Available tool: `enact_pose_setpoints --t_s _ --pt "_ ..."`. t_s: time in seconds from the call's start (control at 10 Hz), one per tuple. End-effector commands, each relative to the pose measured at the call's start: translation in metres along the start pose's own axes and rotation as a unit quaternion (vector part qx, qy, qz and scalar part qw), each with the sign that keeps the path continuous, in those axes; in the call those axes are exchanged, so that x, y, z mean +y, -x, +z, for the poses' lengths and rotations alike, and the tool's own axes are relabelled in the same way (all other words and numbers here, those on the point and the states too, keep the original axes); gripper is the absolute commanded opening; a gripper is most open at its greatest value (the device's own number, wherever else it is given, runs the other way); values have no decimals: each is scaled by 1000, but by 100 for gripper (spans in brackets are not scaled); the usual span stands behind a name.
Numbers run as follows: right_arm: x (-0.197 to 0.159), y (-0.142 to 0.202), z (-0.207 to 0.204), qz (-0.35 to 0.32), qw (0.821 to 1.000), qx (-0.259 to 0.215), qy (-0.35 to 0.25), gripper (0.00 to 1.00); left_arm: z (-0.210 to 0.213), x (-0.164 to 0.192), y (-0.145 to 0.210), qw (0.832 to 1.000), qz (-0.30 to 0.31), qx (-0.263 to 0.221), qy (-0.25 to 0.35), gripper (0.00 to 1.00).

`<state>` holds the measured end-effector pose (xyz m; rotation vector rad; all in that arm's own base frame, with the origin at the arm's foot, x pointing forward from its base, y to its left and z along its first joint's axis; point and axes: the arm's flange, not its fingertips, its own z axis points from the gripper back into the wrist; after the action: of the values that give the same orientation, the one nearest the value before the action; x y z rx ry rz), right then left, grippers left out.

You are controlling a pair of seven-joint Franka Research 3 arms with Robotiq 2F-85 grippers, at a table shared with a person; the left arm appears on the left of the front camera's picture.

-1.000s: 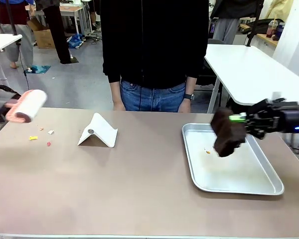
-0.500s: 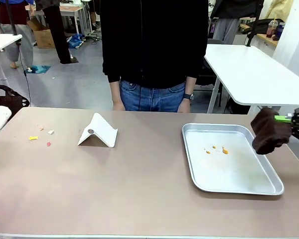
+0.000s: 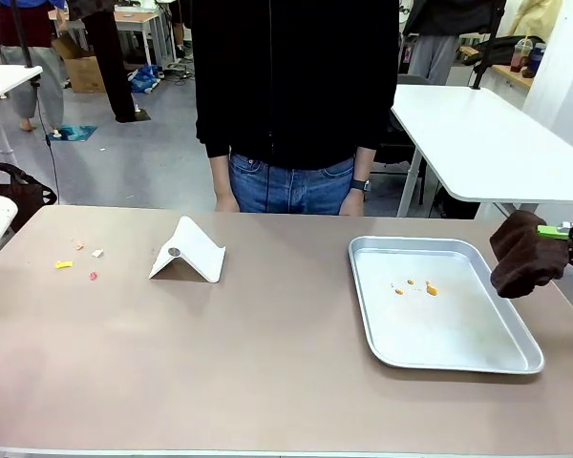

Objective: Clean the surface of the table.
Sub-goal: Hold the Lint Roller with your left hand and the towel with your right hand, then if a person points to the right, clean the right side of the table with your right hand, and if they point to the left, clean the left side with your left hand.

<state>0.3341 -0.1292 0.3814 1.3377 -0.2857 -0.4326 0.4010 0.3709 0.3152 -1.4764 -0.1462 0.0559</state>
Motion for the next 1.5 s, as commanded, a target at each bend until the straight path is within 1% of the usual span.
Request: enact_pose_setpoints --t_s 0.0,1.4 --pt "4 1 -2 3 1000 2 1 0 0 -2 3 1000 -2 7 -6 0" --pt "4 1 -2 3 1000 2 1 0 0 -2 3 1000 -2 7 -6 0"
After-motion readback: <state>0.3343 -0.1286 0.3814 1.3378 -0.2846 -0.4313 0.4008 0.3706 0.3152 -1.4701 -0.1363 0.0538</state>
